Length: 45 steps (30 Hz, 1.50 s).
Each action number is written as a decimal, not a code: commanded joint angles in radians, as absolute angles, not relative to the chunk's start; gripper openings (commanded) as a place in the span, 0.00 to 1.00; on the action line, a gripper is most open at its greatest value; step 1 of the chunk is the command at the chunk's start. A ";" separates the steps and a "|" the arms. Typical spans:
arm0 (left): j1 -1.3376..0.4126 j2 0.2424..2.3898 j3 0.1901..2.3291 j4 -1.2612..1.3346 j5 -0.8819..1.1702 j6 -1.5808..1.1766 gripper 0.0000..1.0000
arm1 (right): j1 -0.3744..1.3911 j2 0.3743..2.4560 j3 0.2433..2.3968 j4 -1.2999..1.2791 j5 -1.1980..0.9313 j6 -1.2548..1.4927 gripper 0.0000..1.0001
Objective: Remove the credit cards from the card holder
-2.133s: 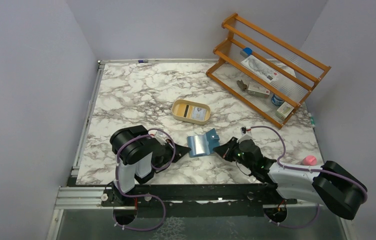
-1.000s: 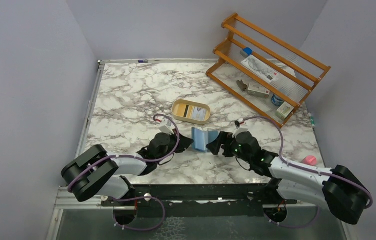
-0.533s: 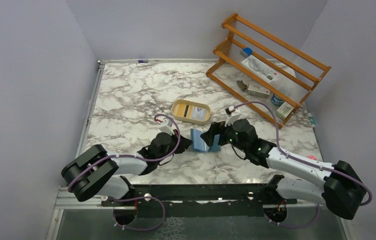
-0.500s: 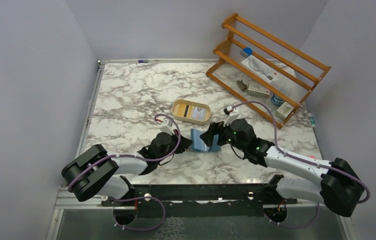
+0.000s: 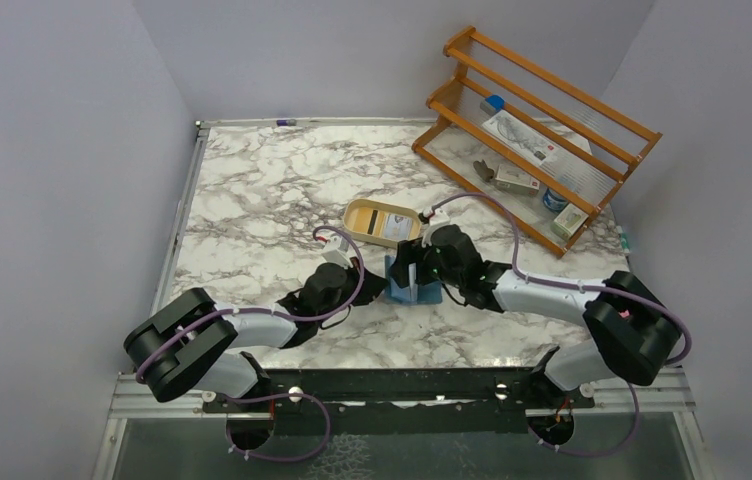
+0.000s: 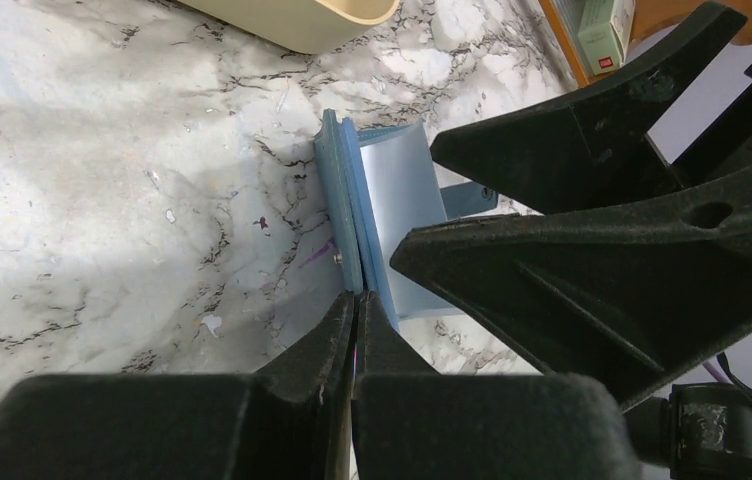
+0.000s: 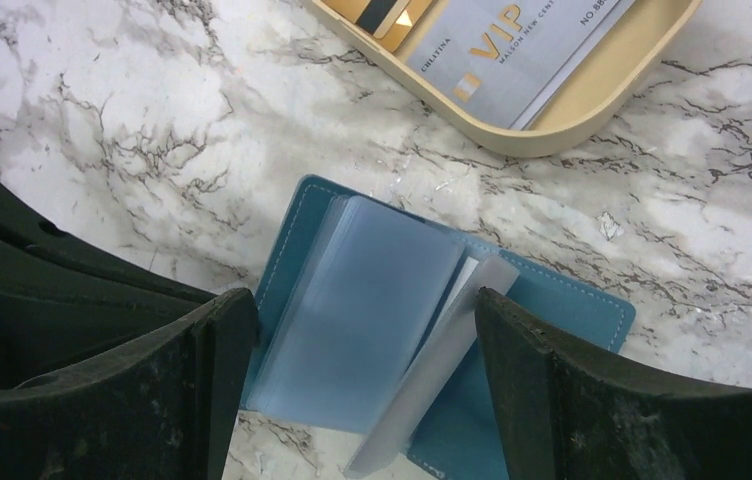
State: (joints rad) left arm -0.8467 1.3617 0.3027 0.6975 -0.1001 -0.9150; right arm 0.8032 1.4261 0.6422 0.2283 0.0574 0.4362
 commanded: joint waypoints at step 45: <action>-0.856 1.340 0.287 0.671 -0.161 -0.912 0.00 | 0.811 1.583 0.616 0.058 0.212 0.482 0.97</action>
State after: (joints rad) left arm -0.8513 1.3636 0.2962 0.6262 -0.1272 -0.9119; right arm 0.8104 1.5322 0.6216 0.2329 0.1413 0.4328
